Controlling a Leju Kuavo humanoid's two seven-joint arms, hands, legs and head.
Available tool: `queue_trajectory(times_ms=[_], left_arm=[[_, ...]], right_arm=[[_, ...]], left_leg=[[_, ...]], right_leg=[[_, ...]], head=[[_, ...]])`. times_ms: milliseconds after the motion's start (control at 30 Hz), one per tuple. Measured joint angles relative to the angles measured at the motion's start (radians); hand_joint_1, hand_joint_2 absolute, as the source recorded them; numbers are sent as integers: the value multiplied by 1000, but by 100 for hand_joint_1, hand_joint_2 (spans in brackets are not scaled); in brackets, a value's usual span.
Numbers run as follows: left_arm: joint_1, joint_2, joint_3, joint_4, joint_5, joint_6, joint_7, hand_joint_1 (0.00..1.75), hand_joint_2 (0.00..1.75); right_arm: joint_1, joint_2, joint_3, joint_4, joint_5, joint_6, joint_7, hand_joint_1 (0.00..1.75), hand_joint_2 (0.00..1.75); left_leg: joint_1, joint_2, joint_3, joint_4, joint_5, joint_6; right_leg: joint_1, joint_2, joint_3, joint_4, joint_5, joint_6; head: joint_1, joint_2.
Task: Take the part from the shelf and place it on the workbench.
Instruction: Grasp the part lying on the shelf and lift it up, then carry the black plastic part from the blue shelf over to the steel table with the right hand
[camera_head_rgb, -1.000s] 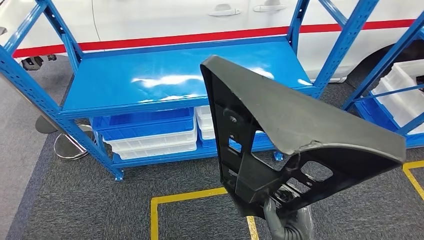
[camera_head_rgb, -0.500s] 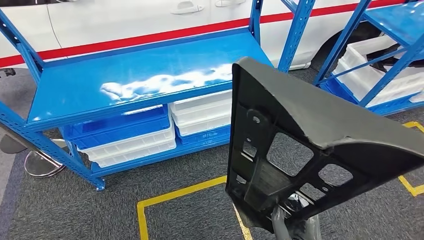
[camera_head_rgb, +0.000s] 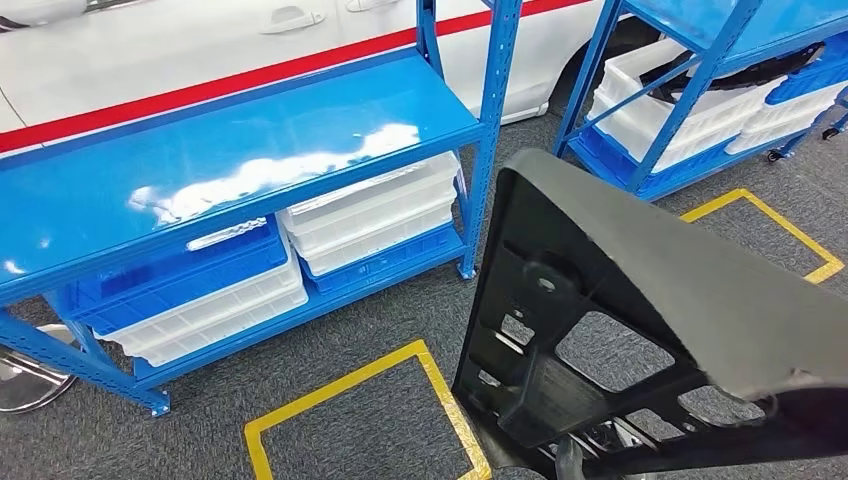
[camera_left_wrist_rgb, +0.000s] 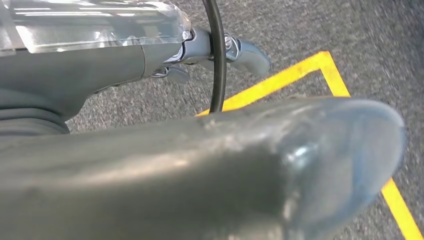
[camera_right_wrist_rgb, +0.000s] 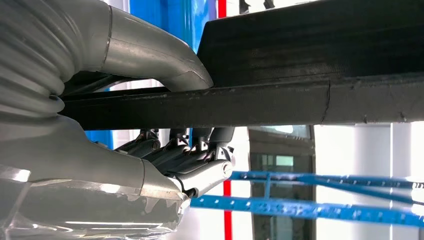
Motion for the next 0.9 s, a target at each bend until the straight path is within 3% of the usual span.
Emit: queue_trajectory(times_ms=[33, 100, 167, 200, 233, 267, 300, 333, 400, 467, 533, 567, 600, 667, 733, 767, 800, 900], left_arm=[[-2, 1, -3, 1, -2, 1, 0, 0, 0], [-5, 1, -9, 5, -7, 4, 0, 0, 0], [-4, 3, -12, 10, -12, 7, 0, 0, 0], [-2, 5, -12, 13, -15, 9, 0, 0, 0], [0, 7, -13, 15, -17, 11, 1, 0, 0], [1, 8, -13, 18, -20, 12, 1, 0, 0], [0, 10, -14, 20, -22, 13, 1, 0, 0], [-2, 12, -16, 22, -24, 13, 2, 0, 0], [-6, 17, -19, 26, -27, 13, 4, 0, 0], [-8, 22, -21, 29, -30, 13, 7, 0, 0], [-9, 24, -27, 32, -34, 14, 11, 0, 0], [-11, 24, -31, 34, -35, 14, 11, 0, 0], [-12, 24, -34, 35, -37, 14, 11, 0, 0], [-12, 25, -37, 38, -38, 14, 12, 0, 0], [-10, 26, -37, 39, -38, 14, 13, 0, 0], [-10, 26, -37, 40, -38, 14, 14, 0, 0], [-11, 26, -37, 41, -38, 14, 15, 0, 0], [-16, 26, -40, 46, -39, 15, 15, 0, 0]], right_arm=[[5, 3, -2, -1, 0, 2, -1, 175, 175], [12, 11, -8, -5, -1, 10, -3, 175, 175], [17, 20, -13, -8, -2, 19, -5, 175, 175], [20, 25, -16, -9, -4, 25, -7, 175, 175], [23, 30, -20, -9, -5, 30, -10, 175, 175], [25, 36, -25, -9, -6, 36, -12, 175, 175], [26, 43, -31, -9, -7, 44, -14, 175, 175], [25, 50, -37, -9, -7, 51, -14, 175, 175], [23, 64, -48, -9, -7, 63, -14, 175, 175], [23, 75, -58, -9, -7, 75, -13, 175, 175], [26, 86, -69, -10, -7, 85, -13, 175, 175], [29, 90, -75, -11, -7, 89, -13, 175, 175], [30, 93, -80, -11, -7, 93, -13, 175, 175], [31, 96, -88, -12, -7, 96, -13, 175, 175], [31, 99, -94, -12, -7, 101, -13, 175, 175], [33, 101, -98, -11, -7, 106, -13, 175, 175], [34, 103, -102, -11, -7, 114, -13, 175, 175], [35, 114, -113, -11, -5, 136, -12, 175, 175]], left_leg=[[2, -1, 1, 1, -3, -6], [6, -42, -15, 40, -37, -16], [8, -94, -66, 157, -107, -19], [8, -104, -96, 226, -137, -20], [8, -107, -118, 274, -150, -19], [8, -108, -125, 290, -143, -18], [8, -111, -113, 263, -115, -15], [8, -121, -86, 202, -74, -11], [10, -176, -32, 73, -19, 0], [8, -212, -16, 23, -11, 6], [7, -191, -16, 15, -5, 12], [9, -177, -14, 8, 1, 17], [11, -162, -12, 0, 7, 24], [10, -131, -11, -7, 12, 32], [7, -98, -14, -7, 12, 33], [6, -82, -15, -6, 11, 33], [6, -67, -15, -6, 10, 32], [4, -33, -8, -4, 2, 21]], right_leg=[[-2, 9, -2, -2, 3, -7], [-7, 26, -5, -8, 10, -21], [-7, 47, -10, -9, 16, -31], [-5, 59, -13, -9, 17, -34], [-3, 72, -15, -7, 18, -35], [-1, 86, -16, -5, 19, -35], [-1, 99, -17, -2, 19, -35], [0, 113, -17, 2, 18, -35], [0, 138, -23, 10, 18, -30], [-5, 163, -36, 16, 23, -16], [-11, 186, -47, 16, 31, 0], [-10, 177, -52, 23, 27, 5], [-8, 155, -64, 44, 12, 9], [-5, 91, -111, 140, -47, 14], [-7, 62, -162, 250, -95, 20], [-9, 57, -169, 269, -95, 22], [-10, 52, -156, 251, -77, 24], [-8, 10, -45, 63, -1, 15]], head=[[0, 0], [0, 0], [0, 0], [0, 0], [0, 0], [0, 0], [0, 0], [0, 0], [0, 0], [0, 0], [0, 0], [0, 0], [0, 0], [0, 0], [0, 0], [0, 0], [0, 0], [0, 0]])
